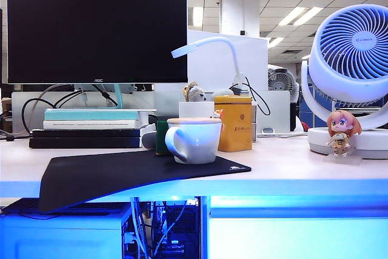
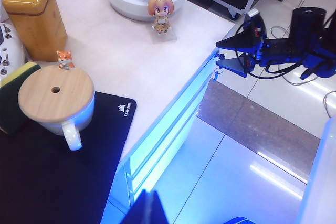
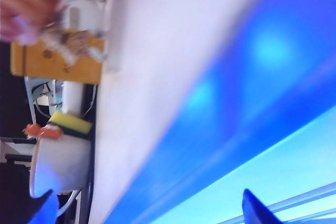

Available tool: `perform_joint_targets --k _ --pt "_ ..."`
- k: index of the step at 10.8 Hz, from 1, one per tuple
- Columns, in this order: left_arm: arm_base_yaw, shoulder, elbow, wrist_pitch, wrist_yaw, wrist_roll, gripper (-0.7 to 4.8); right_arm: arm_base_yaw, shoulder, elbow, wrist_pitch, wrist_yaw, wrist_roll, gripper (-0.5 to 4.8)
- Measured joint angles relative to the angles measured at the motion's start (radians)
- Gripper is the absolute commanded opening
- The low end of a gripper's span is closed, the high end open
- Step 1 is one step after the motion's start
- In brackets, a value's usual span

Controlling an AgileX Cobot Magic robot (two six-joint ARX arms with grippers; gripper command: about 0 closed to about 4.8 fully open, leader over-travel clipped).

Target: Open the drawer, place the cleaning sponge inside, then close the drawer.

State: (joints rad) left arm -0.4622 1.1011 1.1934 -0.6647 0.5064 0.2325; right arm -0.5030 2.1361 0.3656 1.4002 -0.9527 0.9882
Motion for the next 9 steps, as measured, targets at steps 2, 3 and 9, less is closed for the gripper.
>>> perform_joint_targets --k 2,3,9 --pt "0.000 0.000 0.000 0.003 0.000 0.000 -0.05 0.002 -0.020 -0.039 0.001 0.149 -0.041 4.79" --pt "0.000 0.000 0.000 0.003 0.000 0.000 -0.06 0.006 -0.019 -0.036 0.000 0.164 -0.066 4.79" --pt "0.000 0.000 0.000 0.016 0.000 0.000 -0.06 0.027 0.027 0.029 0.000 0.141 -0.071 4.79"
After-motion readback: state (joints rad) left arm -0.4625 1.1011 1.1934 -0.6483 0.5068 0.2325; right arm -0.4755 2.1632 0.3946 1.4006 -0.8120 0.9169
